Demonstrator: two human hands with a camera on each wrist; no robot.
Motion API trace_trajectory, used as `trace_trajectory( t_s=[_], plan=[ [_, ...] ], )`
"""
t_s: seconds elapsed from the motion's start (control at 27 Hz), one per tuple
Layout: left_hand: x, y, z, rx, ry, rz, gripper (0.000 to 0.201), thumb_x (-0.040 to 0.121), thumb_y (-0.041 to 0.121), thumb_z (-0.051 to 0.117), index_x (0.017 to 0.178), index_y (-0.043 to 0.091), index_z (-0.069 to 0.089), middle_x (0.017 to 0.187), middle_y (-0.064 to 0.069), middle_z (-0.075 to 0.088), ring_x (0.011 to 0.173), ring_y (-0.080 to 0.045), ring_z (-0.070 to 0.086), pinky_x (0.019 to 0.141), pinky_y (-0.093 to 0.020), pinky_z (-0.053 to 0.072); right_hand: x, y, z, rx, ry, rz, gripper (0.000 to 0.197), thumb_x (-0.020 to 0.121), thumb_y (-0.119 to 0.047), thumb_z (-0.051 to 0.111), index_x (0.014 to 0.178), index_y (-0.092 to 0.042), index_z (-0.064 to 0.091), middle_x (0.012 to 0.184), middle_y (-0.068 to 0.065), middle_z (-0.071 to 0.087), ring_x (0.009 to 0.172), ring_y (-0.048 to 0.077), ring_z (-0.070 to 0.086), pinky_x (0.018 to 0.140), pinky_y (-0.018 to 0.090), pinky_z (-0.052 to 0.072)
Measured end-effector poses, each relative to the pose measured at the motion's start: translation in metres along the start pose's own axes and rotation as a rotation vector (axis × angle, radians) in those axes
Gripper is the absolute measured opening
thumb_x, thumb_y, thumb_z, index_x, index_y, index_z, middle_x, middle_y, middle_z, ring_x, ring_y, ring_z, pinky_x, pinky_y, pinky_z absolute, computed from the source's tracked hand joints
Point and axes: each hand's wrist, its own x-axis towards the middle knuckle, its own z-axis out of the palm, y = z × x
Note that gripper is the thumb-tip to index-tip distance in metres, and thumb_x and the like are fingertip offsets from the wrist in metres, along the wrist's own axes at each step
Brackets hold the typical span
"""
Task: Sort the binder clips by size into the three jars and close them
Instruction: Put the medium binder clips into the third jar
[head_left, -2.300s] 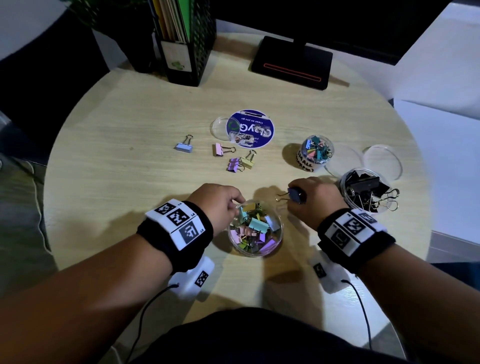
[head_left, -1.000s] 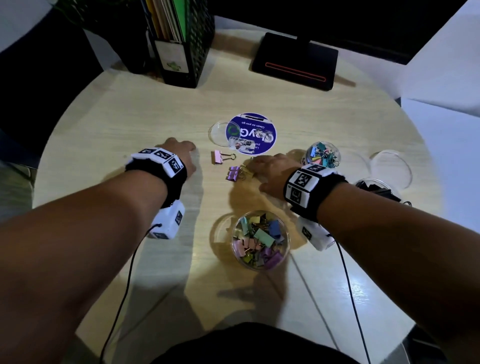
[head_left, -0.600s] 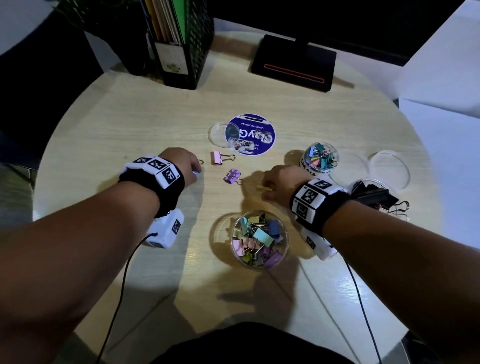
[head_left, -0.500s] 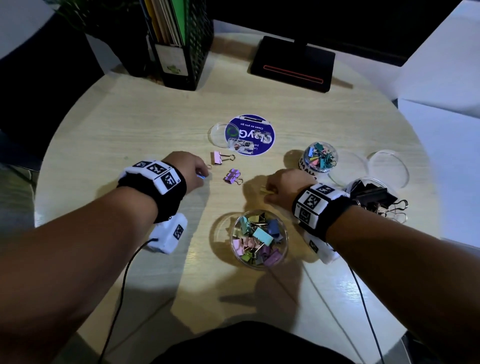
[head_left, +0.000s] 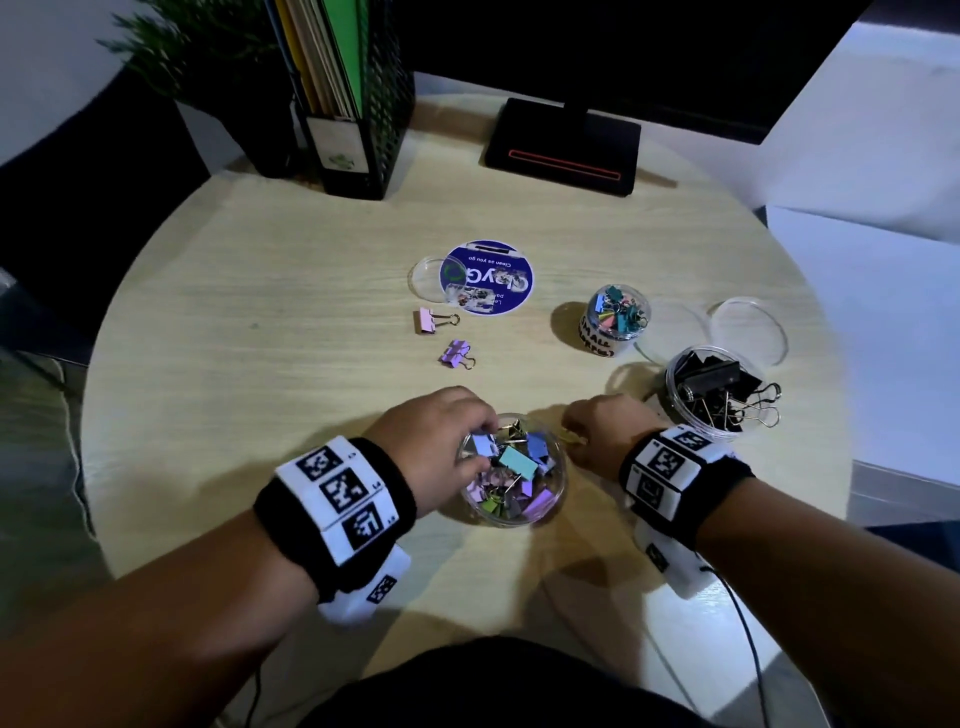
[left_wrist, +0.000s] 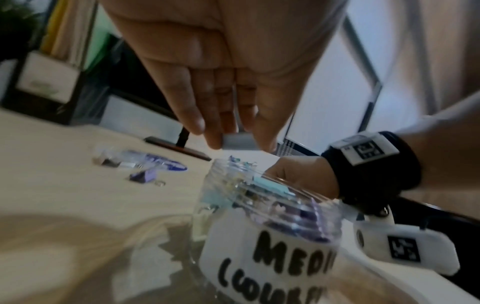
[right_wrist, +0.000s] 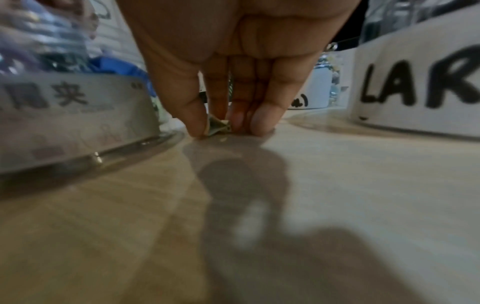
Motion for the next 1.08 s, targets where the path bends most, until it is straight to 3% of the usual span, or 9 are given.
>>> trace_trajectory(
  t_s=[0.11,0.26,0.33,0.45,0.59,0.74,0.85,0.96,1.08],
  plan=[
    [-0.004,0.001,0.004,0.112,-0.05,0.056,0.024,0.086,0.03,0.062,0.109,0.024,0.062,0.117,0.012,0.054,0.103,-0.009,0.054,0.085,-0.02,0.038,-0.016,0.004,-0.001,0.177,0.126,0.04,0.027,0.08,-0.028,0.063,0.107,-0.025,0.062,0.096,-0.001,0.067,0.085,0.018,0.061,0.075,0.028,0.052],
    [-0.007,0.001,0.013,0.205,-0.1,0.132,0.026,0.09,0.033,0.053,0.113,0.025,0.063,0.124,0.012,0.053,0.115,-0.009,0.049,0.095,-0.023,0.038,-0.038,-0.008,-0.007,0.363,0.397,-0.092,0.024,0.078,-0.028,0.068,0.103,-0.027,0.067,0.082,-0.008,0.06,0.072,0.01,0.054,0.072,0.026,0.049],
    [-0.008,0.003,0.013,0.218,-0.117,0.151,0.024,0.088,0.03,0.052,0.105,0.024,0.068,0.115,0.01,0.06,0.109,-0.015,0.054,0.093,-0.029,0.042,-0.048,-0.018,-0.007,0.361,0.442,-0.212,0.024,0.076,-0.028,0.069,0.1,-0.026,0.068,0.083,-0.006,0.065,0.073,0.012,0.058,0.076,0.03,0.047],
    [-0.009,0.001,0.012,0.169,-0.005,0.188,0.024,0.074,0.025,0.049,0.08,0.023,0.072,0.091,0.006,0.066,0.085,-0.022,0.061,0.075,-0.038,0.054,-0.055,-0.03,0.002,0.272,0.473,-0.351,0.027,0.068,-0.026,0.071,0.094,-0.023,0.07,0.08,-0.001,0.069,0.074,0.023,0.062,0.071,0.034,0.049],
    [0.009,-0.005,-0.005,0.159,0.022,-0.022,0.022,0.088,0.02,0.05,0.104,0.024,0.064,0.115,0.008,0.053,0.111,-0.015,0.045,0.099,-0.035,0.039,-0.057,-0.035,0.012,0.121,0.443,-0.344,0.028,0.065,-0.028,0.076,0.091,-0.021,0.069,0.081,0.001,0.071,0.075,0.027,0.06,0.065,0.035,0.049],
    [0.045,-0.028,-0.014,0.234,-0.011,-0.205,0.038,0.087,0.016,0.051,0.124,0.027,0.052,0.135,0.003,0.044,0.123,-0.019,0.041,0.105,-0.04,0.037,-0.056,-0.036,0.011,0.1,0.347,-0.298,0.023,0.075,-0.037,0.068,0.095,-0.026,0.069,0.094,-0.002,0.068,0.089,0.025,0.055,0.076,0.036,0.046],
    [0.069,-0.041,-0.01,0.291,-0.089,-0.219,0.05,0.09,0.019,0.051,0.138,0.027,0.04,0.143,-0.002,0.037,0.129,-0.024,0.037,0.108,-0.037,0.034,-0.056,-0.034,0.008,0.125,0.312,-0.297,0.03,0.076,-0.047,0.066,0.098,-0.027,0.071,0.101,-0.001,0.065,0.095,0.025,0.052,0.081,0.036,0.044],
    [0.086,-0.043,-0.006,0.325,-0.198,-0.194,0.059,0.093,0.022,0.051,0.146,0.027,0.026,0.153,-0.004,0.024,0.139,-0.026,0.026,0.112,-0.034,0.027,-0.057,-0.033,0.012,0.14,0.403,-0.301,0.039,0.071,-0.056,0.058,0.091,-0.026,0.073,0.092,0.001,0.066,0.083,0.026,0.057,0.072,0.038,0.049],
    [0.095,-0.04,-0.004,0.384,-0.31,-0.184,0.059,0.094,0.022,0.05,0.147,0.022,0.024,0.151,-0.007,0.026,0.138,-0.025,0.028,0.109,-0.031,0.029,-0.056,-0.032,0.016,0.203,0.47,-0.249,0.043,0.076,-0.052,0.045,0.093,-0.023,0.072,0.088,0.001,0.065,0.077,0.027,0.059,0.068,0.037,0.05]
  ],
)
